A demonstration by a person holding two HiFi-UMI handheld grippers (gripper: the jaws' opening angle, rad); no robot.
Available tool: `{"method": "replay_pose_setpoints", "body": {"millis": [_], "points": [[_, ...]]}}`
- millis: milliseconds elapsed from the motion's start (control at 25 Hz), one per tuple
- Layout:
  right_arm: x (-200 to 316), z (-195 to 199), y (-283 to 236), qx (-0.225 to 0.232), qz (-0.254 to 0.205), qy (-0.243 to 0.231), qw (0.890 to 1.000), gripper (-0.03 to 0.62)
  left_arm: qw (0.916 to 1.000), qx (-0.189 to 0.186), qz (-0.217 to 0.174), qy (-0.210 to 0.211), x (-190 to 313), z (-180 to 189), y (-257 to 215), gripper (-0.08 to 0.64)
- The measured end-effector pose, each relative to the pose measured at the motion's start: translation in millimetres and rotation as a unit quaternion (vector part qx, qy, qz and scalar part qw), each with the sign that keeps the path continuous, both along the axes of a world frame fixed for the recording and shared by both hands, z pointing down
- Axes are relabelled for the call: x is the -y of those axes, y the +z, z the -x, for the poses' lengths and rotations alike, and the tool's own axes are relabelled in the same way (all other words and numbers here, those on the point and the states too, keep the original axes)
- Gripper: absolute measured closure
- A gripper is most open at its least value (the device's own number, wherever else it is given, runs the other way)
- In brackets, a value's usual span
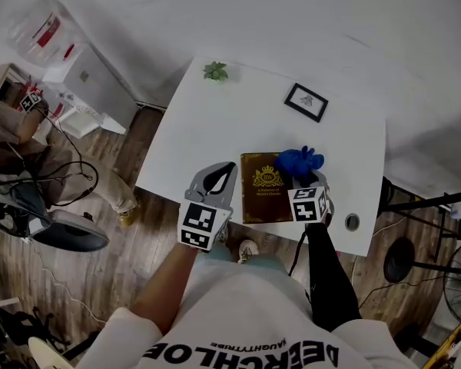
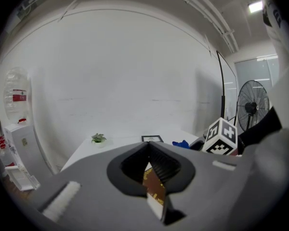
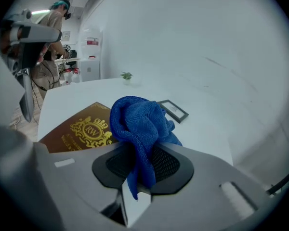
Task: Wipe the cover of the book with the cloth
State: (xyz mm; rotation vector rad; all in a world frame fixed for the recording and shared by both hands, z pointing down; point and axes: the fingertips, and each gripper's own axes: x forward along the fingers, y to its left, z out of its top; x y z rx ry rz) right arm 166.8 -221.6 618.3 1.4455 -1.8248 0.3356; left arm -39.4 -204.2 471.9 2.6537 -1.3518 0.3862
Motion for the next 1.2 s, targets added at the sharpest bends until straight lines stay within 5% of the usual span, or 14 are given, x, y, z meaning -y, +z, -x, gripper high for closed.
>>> {"method": "replay_pose_setpoints", "body": {"millis": [320, 600, 840, 1200], "points": [[-9.3, 86.6, -52.5, 0.059, -0.074, -0.09, 0.991, 0.506, 0.9998, 0.002, 0.001, -0.017, -9.6, 15.8, 3.3, 0.503], [-41.7, 150.2, -10.1, 0.033, 0.002, -0.177, 0.984, 0.508, 0.9995, 0.0, 0.008, -0.03, -16.7, 29.1, 6.8, 0.503], [-38.8, 126.6, -4.2, 0.01, 0.011, -0.153, 0.988, 0.509, 0.9995, -0.004, 0.007, -0.03, -14.2, 29.9, 7.5, 0.503], [-40.5, 39.0, -2.5, -0.006, 0.014, -0.051, 0.999, 0.511, 0.9999, -0.009, 0.005, -0.007, -17.4, 3.6, 6.4, 0.503]]}}
